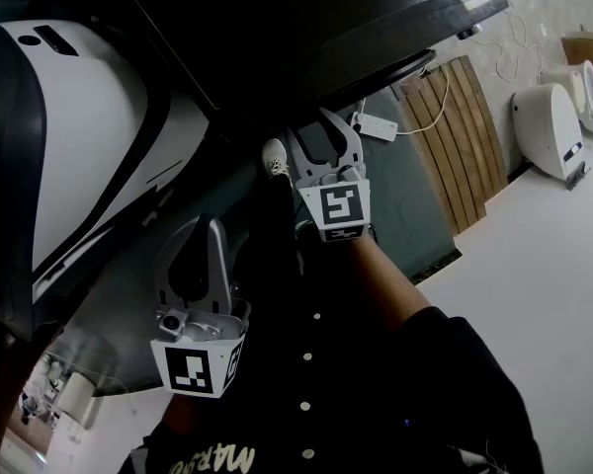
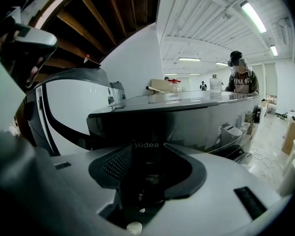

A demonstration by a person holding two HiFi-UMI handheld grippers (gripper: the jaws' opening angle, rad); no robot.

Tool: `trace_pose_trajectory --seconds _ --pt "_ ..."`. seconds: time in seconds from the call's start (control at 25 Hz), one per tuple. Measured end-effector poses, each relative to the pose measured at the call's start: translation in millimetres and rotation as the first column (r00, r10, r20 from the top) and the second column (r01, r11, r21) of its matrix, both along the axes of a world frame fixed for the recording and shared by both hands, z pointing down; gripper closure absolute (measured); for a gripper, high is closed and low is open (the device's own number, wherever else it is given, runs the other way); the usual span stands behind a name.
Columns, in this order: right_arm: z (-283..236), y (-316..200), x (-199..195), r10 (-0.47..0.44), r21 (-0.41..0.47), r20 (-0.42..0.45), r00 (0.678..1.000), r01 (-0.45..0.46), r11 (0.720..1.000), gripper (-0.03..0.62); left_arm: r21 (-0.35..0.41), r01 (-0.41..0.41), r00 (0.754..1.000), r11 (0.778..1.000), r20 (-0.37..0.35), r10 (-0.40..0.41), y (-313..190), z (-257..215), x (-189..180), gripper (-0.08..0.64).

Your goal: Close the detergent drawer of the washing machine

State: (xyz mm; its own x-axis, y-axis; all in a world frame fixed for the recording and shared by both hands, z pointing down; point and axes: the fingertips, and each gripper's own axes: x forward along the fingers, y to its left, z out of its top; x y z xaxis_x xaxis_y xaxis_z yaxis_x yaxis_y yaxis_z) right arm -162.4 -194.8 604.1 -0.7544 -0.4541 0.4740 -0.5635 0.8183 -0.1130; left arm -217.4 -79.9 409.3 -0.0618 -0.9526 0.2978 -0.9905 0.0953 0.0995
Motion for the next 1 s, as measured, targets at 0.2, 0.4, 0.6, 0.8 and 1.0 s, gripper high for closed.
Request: trace_pose_trajectory --seconds 0.2,0.4,0.6,0.8,1.0 --pt "-2.7 -0.4 -3.0 0.005 -0.016 0.017 1.000 -0.005 1.000 0.385 0.003 0.006 1.000 1.000 0.004 -0.006 -2.0 0.2 -3.7 0.549" --pt "-1.8 -2.3 -4.8 0.008 -0.022 0.004 1.000 -0.008 1.000 0.383 0.002 0.001 1.000 1.000 0.003 -0.001 -2.2 0.3 -2.5 0.549" --pt "-0.4 -2.0 -4.4 -0.002 -0.011 -0.003 1.000 0.002 1.000 0.384 0.005 -0.002 1.000 1.000 0.008 0.002 -3.8 -2.2 -2.9 0.549" --pt "2.3 -0.2 -4.4 0.004 -0.024 -0.003 1.000 -0.004 1.000 0.385 0.013 -0.005 1.000 1.000 0.015 0.004 -5.7 -5.8 -4.6 0.549" --pt "2.0 -0.5 -4.8 -0.018 -0.034 -0.029 0.999 0.017 0.999 0.390 0.033 -0.016 1.000 0.999 0.024 0.016 -9.8 -12.8 -1.6 0.549"
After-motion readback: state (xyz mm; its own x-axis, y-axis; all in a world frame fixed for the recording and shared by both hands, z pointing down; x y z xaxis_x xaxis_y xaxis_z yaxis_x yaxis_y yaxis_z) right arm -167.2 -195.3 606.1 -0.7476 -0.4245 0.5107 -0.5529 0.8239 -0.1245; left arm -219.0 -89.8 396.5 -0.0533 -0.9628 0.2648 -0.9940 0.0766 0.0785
